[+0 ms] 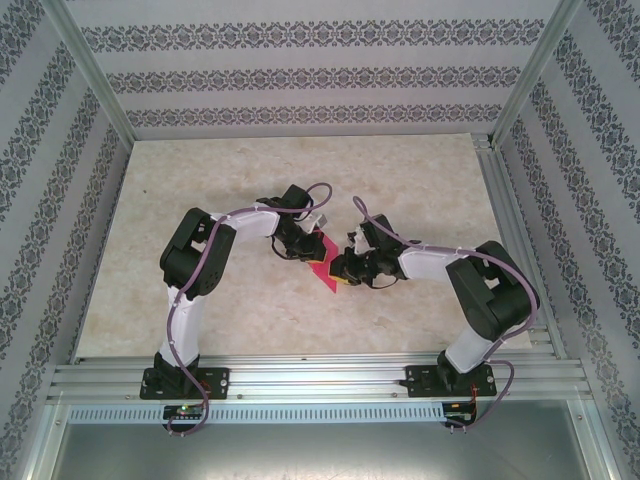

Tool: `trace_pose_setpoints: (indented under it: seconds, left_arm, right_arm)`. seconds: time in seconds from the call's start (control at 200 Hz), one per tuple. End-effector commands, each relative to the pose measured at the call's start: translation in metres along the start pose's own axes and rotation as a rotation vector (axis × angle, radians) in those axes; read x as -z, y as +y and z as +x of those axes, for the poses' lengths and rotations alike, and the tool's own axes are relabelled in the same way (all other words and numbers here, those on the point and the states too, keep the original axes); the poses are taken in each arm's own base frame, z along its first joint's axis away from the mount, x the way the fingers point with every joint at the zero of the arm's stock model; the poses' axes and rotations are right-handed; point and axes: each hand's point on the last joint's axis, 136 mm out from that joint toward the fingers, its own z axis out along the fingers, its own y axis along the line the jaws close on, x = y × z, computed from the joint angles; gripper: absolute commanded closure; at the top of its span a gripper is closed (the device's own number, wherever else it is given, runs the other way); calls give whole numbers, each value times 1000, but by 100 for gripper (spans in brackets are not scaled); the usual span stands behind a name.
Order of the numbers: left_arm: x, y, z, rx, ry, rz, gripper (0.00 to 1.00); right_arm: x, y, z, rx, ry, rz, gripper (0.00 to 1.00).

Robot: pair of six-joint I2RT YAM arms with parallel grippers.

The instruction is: Fold a paper plane with a square sheet of paper (pick it up from the middle)

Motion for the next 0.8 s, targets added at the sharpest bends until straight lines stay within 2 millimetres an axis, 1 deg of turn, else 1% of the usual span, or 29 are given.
trace_pose_setpoints:
  seconds: [0.0, 0.045, 0.11, 0.2, 0.25, 0.32, 0.405, 0.515, 0.585, 0.634, 0.694, 0.794]
  left_arm:
    - [-7, 17, 2, -5, 9, -57, 97]
    - [-8, 17, 2, -5, 11, -58, 97]
    - [-7, 17, 2, -7, 13, -58, 97]
    - [-7, 17, 2, -8, 11, -59, 97]
    - [-7, 16, 1, -10, 13, -57, 97]
    - [-6, 16, 1, -13, 10, -60, 97]
    - [-5, 16, 2, -16, 13, -65, 98]
    - [-5, 15, 2, -15, 12, -56, 98]
    - [-5, 14, 2, -16, 11, -52, 97]
    - [-5, 14, 1, -15, 9, -52, 98]
    - [-6, 14, 1, -15, 12, -48, 97]
    - [-6, 12, 0, -16, 8, -45, 98]
  right_arm:
    - [-9, 1, 12, -9, 28, -14, 82]
    - [-13, -8, 14, -24, 29, 12, 82]
    - [-18, -27, 18, -51, 33, 65, 82]
    - [-29, -43, 26, -87, 56, 67, 82]
    - [-33, -42, 28, -89, 55, 35, 82]
    - [-30, -29, 27, -90, 45, -35, 82]
    - [-19, -13, 23, -74, 19, -74, 81]
    - [1, 2, 17, -36, -21, -57, 81]
    - [7, 0, 16, -8, -25, 12, 81]
    - [7, -4, 20, 26, -5, 59, 81]
    - [3, -12, 24, 39, 18, 108, 81]
    - [-9, -19, 31, 31, 52, 116, 81]
